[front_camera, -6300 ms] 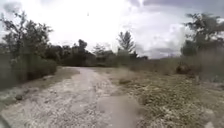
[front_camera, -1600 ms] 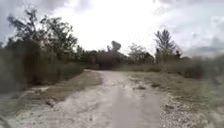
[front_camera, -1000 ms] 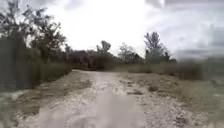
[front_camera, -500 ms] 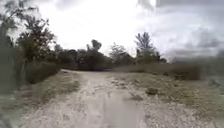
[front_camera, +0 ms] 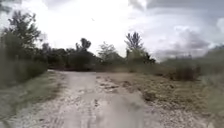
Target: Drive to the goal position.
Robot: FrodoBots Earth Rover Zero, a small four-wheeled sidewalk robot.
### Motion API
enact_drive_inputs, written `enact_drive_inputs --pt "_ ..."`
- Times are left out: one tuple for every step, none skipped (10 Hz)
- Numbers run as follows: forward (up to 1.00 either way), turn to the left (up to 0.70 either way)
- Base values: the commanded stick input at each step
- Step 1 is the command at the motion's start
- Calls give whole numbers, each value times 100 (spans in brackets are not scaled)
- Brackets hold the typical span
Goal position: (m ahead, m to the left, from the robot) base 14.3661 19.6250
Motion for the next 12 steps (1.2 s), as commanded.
enact_drive_inputs --pt "70 0" --pt "70 0" --pt "70 0" --pt "70 0" --pt "70 0" --pt "70 0" --pt "70 0" --pt "70 0" --pt "70 0" --pt "70 0" --pt "70 0" --pt "70 0"
